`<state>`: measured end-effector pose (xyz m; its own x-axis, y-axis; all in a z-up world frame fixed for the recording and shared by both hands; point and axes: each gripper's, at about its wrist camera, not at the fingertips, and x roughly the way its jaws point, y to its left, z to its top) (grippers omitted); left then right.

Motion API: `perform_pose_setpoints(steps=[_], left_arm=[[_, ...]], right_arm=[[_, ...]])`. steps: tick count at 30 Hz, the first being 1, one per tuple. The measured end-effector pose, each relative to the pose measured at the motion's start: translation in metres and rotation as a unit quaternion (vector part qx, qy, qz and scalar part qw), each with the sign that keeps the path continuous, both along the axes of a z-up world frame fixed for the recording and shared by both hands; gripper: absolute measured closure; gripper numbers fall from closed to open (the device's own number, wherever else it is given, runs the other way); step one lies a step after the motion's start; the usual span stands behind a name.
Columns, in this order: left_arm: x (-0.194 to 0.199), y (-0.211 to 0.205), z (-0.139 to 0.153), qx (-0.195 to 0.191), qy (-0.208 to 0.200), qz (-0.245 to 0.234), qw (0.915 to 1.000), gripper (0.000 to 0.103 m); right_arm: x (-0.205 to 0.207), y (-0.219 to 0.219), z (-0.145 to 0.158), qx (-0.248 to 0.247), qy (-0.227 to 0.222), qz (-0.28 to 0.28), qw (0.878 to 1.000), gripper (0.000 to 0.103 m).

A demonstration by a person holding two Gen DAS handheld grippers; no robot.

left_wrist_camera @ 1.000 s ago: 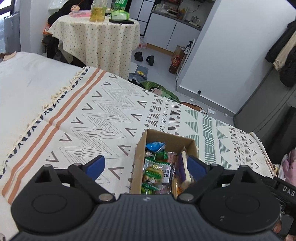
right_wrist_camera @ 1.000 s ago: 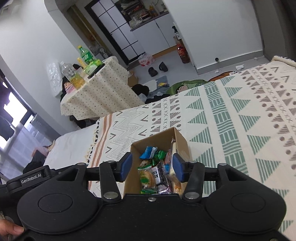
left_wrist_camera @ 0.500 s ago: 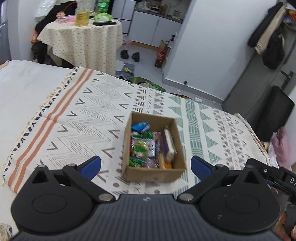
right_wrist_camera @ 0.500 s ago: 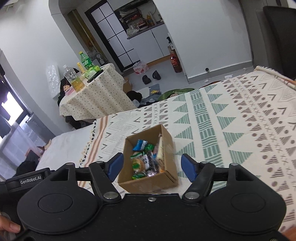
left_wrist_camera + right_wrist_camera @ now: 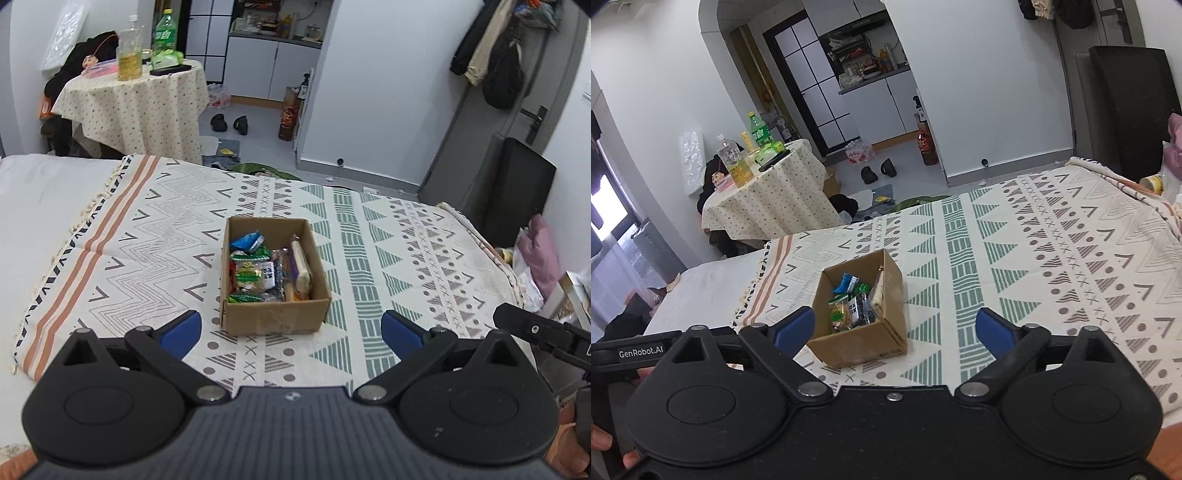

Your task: Organize snacks

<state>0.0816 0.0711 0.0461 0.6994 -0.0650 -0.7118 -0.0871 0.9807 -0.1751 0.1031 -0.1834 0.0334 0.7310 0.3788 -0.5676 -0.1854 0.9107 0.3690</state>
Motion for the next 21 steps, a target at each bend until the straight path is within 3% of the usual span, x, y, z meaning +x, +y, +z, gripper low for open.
perform_pose_setpoints(steps=[4,21], left_arm=[[-0.015,-0.01,0.005,0.008,-0.005,-0.009,0.9999,0.0],[-0.069,-0.033,0.042,0.048,-0.044,-0.033,0.9974,0.0]], right_arm=[[-0.017,-0.007,0.006,-0.018,-0.007,-0.008,1.0,0.0],[-0.067,-0.031,0.035,-0.045,-0.037,-0.022,0.998,0.0]])
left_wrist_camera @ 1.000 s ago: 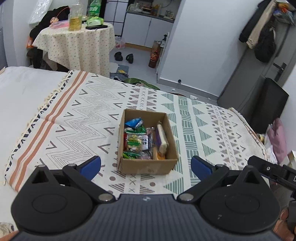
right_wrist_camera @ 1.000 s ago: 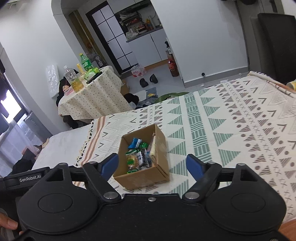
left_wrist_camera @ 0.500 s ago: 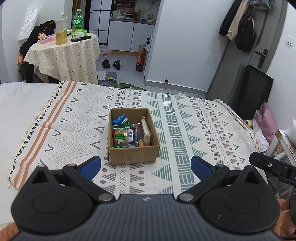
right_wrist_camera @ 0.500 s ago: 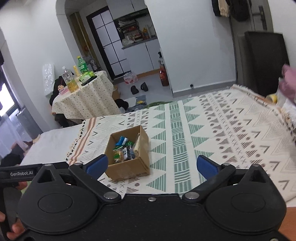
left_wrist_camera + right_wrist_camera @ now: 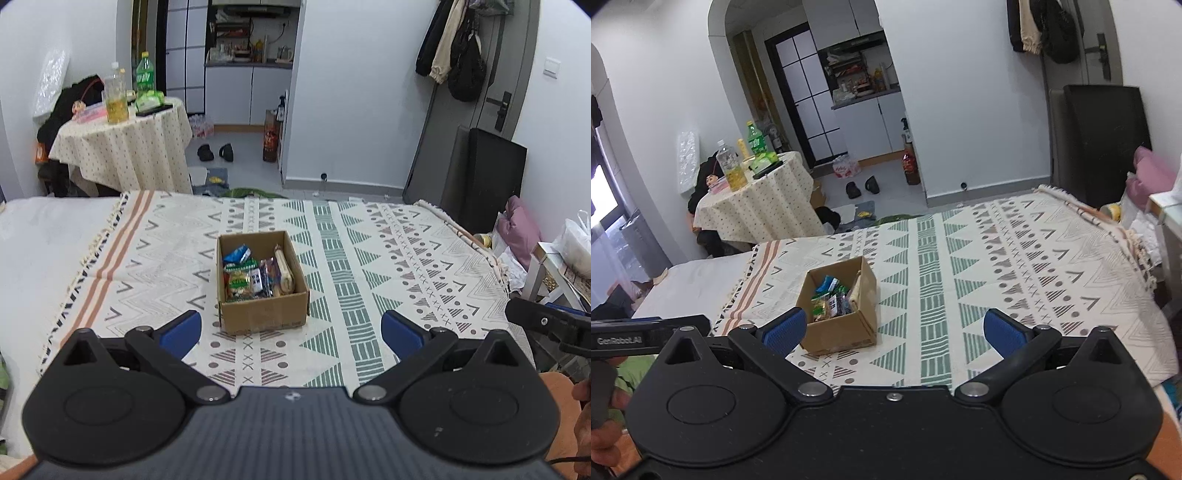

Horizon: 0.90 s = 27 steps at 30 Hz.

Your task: Organize snacks

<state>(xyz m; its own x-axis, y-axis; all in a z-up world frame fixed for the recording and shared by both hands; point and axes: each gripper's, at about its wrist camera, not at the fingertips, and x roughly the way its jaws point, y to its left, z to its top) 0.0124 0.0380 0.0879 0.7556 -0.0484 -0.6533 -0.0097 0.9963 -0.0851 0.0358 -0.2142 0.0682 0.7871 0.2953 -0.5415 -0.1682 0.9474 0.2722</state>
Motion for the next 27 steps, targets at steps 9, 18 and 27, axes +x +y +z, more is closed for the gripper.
perform_pose_setpoints(steps=[9,18,27], left_arm=[[-0.015,-0.001,0.012,0.006,-0.017,-0.006,0.9998,0.0],[-0.025,0.005,0.013,0.003,-0.023,-0.005,0.9997,0.0],[-0.03,0.01,0.013,0.006,-0.027,-0.005,0.9996,0.0]], right_arm=[[-0.015,0.003,0.018,-0.028,-0.022,0.009,0.999,0.0],[-0.024,0.007,0.026,-0.043,-0.031,0.013,0.999,0.0],[-0.025,0.008,0.025,-0.043,-0.03,0.011,0.999,0.0]])
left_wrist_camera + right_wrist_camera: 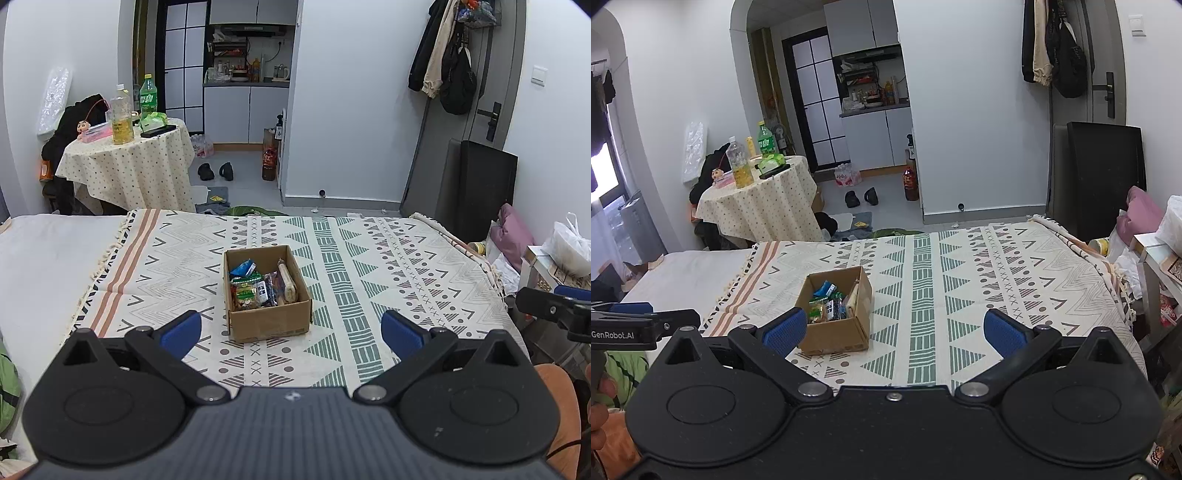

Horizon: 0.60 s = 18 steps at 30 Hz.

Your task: Organize snacks

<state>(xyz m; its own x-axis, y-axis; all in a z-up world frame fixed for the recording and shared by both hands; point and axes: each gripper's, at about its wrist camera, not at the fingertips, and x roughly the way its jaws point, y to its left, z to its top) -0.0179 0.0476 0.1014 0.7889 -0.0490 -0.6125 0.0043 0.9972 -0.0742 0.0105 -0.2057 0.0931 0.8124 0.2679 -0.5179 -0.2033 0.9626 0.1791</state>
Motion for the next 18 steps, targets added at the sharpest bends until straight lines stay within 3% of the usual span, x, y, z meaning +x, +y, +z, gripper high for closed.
perform_pose_setpoints(steps=[18], left_arm=[[-0.0018,0.0059,-0.0045,-0.006,0.006,0.004,1.0,0.0]], right_arm=[[-0.0011,0.0029,-0.003,-0.002,0.005,0.004,1.0,0.0]])
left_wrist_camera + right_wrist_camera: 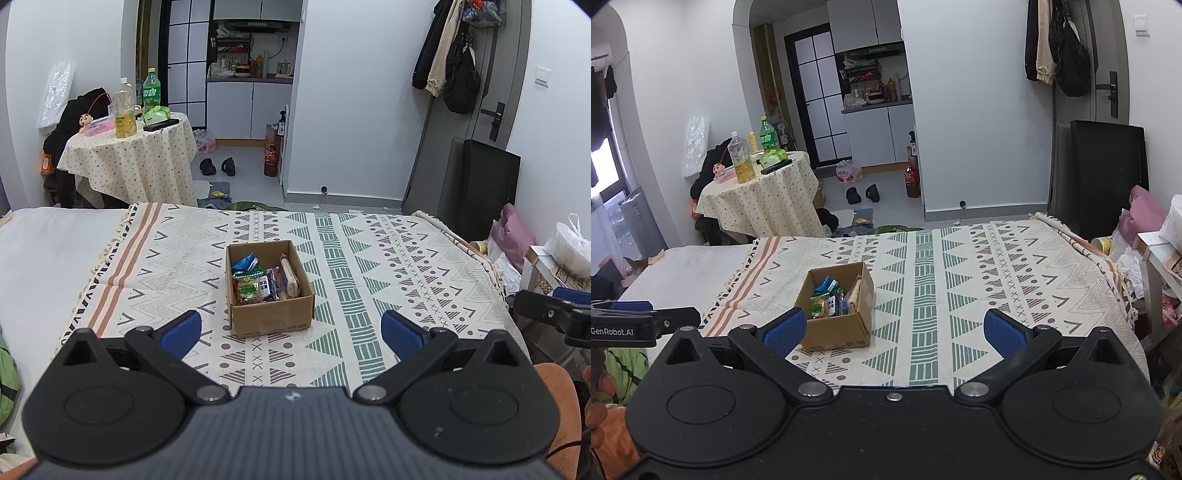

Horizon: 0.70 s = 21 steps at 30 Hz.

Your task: Organize snacks

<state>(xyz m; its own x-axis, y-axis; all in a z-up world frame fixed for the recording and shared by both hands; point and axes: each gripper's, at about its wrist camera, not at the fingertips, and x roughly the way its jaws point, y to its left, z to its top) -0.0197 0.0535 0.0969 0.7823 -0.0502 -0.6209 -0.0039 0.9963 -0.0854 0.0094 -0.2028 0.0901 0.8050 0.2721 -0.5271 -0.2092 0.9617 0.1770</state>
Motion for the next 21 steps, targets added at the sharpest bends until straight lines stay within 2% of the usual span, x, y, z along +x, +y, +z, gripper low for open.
perform_pose_setpoints(steps=[21], left_arm=[[-0.0007,0.0015,-0.0092,-0.001,0.008,0.008,0.9999,0.0]], right_arm=[[-0.0053,0.0098,-0.0001,-0.003,-0.001,0.013,1.0,0.0]])
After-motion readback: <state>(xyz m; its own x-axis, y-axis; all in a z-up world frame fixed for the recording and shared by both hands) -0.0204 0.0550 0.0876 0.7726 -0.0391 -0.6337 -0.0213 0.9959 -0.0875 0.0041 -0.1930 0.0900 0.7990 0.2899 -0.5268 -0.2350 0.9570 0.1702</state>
